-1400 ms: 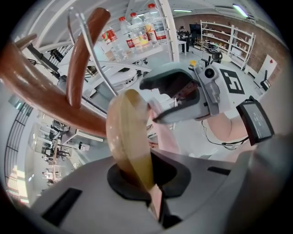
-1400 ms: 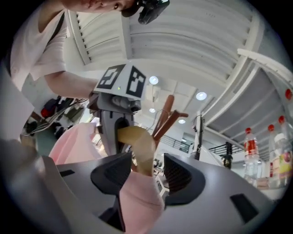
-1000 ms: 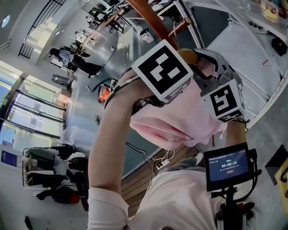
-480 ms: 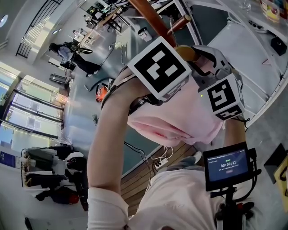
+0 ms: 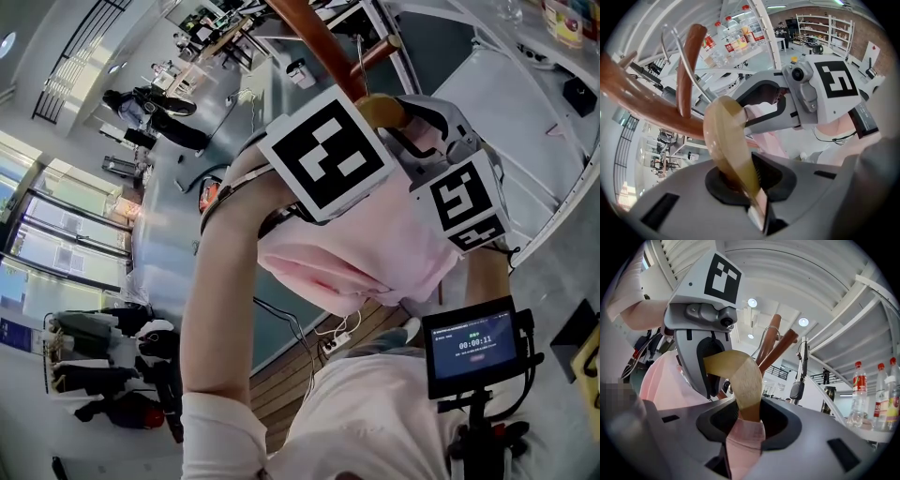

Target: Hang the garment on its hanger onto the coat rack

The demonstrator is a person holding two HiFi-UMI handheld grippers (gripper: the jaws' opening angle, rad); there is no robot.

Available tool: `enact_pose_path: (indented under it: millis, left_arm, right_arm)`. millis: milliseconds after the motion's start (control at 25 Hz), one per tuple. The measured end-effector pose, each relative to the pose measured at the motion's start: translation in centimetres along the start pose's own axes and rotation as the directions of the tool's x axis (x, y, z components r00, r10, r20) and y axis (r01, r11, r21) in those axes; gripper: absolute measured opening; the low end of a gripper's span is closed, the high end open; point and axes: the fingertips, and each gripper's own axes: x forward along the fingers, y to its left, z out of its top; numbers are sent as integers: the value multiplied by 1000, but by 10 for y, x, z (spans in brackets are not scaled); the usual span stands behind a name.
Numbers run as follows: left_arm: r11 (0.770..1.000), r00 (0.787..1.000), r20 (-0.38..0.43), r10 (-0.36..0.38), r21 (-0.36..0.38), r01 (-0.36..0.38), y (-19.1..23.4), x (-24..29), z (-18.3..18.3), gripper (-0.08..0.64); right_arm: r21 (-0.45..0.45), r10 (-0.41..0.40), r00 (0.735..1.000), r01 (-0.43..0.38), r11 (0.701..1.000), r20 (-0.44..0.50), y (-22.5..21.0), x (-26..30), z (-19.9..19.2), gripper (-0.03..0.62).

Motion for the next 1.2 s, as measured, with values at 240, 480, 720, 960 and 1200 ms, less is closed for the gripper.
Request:
enact_pose_path:
  millis: [240,480,720,960,1200]
  left_arm:
    - [998,998,-21,52,18,-52,6,5,-2,67]
    - [994,993,-39,108,24,-107,12,3,-11,95]
    - [996,995,-40,90,30,-89,10,2,-14,95]
    - [993,994,-55,99,74,-94,10,-2,-20,109]
    - [987,990,-28,140,86,-137,16,1,-21,156]
  right_arm:
    - [19,-9,1000,10,1000,-27,0,4,-10,155]
    - [57,-14,1000,15,998,-20,-2,7,-14,155]
    - [56,5,999,-3,998,-36,1,9,-13,155]
    - [44,16,999,-15,999,-37,3,10,-9,155]
    - [47,12,998,-9,999,-65,5,13,-21,155]
